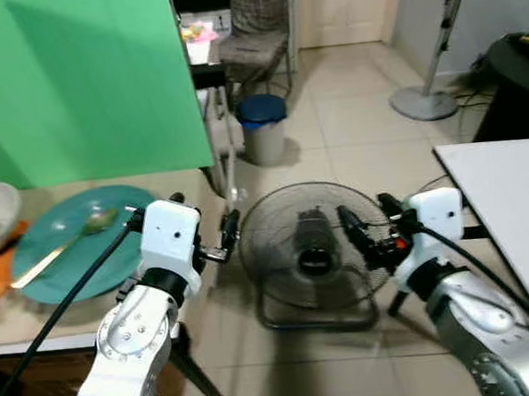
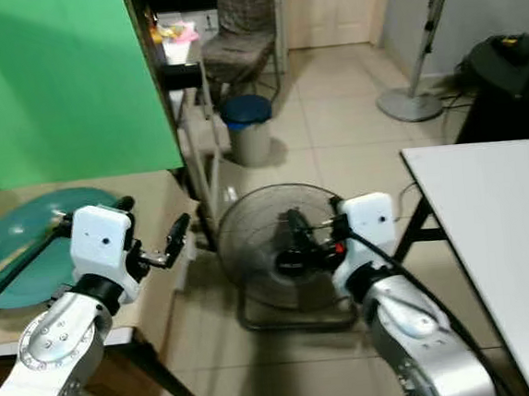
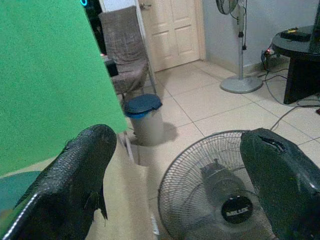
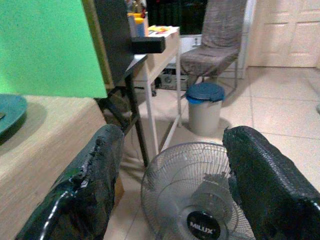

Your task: Setting the table

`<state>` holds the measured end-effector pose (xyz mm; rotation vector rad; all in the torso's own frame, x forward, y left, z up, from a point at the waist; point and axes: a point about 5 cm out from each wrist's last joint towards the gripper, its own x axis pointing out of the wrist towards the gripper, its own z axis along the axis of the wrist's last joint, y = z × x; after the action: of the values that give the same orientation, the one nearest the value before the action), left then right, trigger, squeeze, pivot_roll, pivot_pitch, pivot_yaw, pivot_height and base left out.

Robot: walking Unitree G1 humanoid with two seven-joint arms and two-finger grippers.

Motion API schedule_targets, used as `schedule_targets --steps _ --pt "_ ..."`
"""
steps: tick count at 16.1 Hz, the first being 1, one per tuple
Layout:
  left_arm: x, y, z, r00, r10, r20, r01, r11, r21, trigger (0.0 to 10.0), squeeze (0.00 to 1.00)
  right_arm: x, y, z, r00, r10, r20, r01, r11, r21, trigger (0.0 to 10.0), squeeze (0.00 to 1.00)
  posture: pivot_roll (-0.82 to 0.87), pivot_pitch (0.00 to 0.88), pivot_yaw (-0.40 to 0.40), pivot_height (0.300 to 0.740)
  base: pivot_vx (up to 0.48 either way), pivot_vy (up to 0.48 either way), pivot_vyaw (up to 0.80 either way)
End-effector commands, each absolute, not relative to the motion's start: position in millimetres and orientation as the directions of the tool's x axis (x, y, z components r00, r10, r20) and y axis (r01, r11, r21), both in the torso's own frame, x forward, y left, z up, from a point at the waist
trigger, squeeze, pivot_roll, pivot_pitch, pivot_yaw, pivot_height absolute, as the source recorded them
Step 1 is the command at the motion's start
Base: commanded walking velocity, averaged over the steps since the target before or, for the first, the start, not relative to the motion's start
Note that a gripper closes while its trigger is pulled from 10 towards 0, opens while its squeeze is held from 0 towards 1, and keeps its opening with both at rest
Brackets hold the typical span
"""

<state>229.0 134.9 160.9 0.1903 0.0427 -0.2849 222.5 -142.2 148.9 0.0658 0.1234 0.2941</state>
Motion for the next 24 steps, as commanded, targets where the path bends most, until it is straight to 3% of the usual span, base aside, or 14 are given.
schedule_targets --steps 1,18,24 --pt "230.6 139.1 164.5 0.963 -0.262 -0.064 0.270 0.943 0.193 10.0 0.00 223.3 -139.4 148.9 0.947 0.301 -0.117 -0.290 0.952 0.098 10.0 0.00 0.14 0.000 0.023 0.740 0.000 0.319 0.00" --pt "232.5 142.7 168.0 0.963 -0.262 -0.057 0.269 0.940 0.210 10.0 0.00 225.4 -133.0 141.8 0.940 0.291 -0.181 -0.261 0.950 0.169 10.0 0.00 0.15 0.000 0.011 0.740 0.000 0.329 0.00" --pt "233.7 144.7 168.9 0.965 -0.255 -0.062 0.262 0.946 0.191 10.0 0.00 228.7 -127.6 142.2 0.912 0.356 -0.205 -0.328 0.931 0.158 10.0 0.00 0.16 0.000 0.008 0.740 0.000 0.000 0.00"
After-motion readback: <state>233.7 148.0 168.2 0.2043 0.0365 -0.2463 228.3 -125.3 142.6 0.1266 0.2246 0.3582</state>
